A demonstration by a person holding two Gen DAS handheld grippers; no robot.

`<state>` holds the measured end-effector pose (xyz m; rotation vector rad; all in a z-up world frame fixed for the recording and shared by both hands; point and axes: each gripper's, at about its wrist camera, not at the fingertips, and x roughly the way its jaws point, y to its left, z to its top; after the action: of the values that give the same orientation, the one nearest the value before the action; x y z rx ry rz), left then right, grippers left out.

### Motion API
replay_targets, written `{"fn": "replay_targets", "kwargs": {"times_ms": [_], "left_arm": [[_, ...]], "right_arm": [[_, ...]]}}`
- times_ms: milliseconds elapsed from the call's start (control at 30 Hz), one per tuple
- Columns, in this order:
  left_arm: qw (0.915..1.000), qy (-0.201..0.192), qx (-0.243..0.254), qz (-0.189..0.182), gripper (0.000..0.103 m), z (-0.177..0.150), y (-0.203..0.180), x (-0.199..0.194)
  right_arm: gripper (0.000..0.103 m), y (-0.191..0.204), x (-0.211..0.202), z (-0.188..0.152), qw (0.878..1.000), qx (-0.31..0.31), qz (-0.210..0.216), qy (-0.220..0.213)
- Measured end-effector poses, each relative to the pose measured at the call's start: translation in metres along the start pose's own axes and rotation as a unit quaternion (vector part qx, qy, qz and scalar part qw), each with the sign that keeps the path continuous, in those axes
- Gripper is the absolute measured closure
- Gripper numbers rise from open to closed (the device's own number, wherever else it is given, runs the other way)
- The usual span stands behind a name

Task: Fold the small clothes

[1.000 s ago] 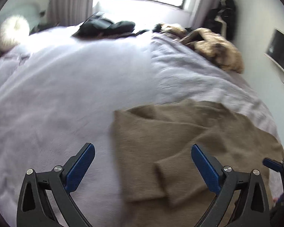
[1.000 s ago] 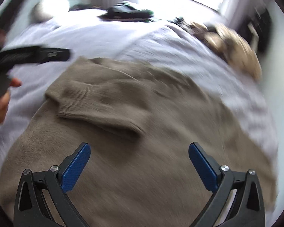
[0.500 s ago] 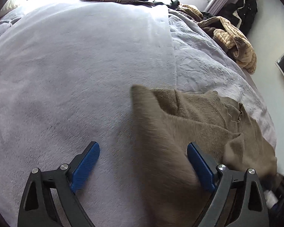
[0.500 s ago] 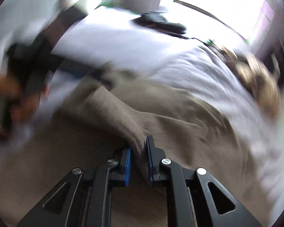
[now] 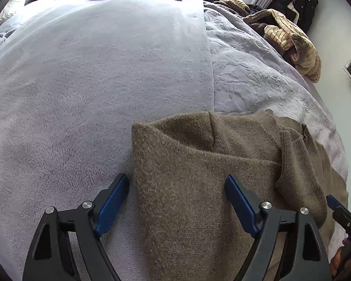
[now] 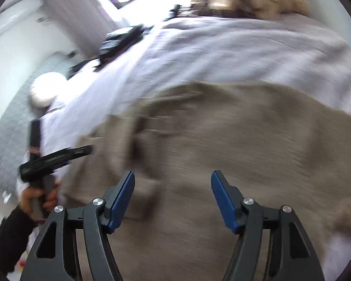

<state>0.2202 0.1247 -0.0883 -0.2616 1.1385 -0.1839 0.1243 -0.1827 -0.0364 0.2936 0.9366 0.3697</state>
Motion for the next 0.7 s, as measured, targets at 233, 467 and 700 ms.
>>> {"fn": "replay_targets", "kwargs": {"times_ms": [233, 467, 700], "left_arm": [[0.9999, 0.01, 0.0, -0.014, 0.07, 0.009, 0.004, 0.006], [0.9989, -0.009, 0.026, -0.038, 0.092, 0.008, 0.01, -0.002], [0.9983, -0.009, 0.006, -0.058, 0.092, 0.008, 0.021, 0.003]], "right_arm": [[0.057, 0.029, 0.083, 0.04, 0.998, 0.023, 0.014, 0.06], [0.096, -0.018, 0.018, 0.038, 0.992, 0.1, -0.016, -0.07], [0.093, -0.138, -0.026, -0.022, 0.956, 0.275, -0.084, -0.066]]}}
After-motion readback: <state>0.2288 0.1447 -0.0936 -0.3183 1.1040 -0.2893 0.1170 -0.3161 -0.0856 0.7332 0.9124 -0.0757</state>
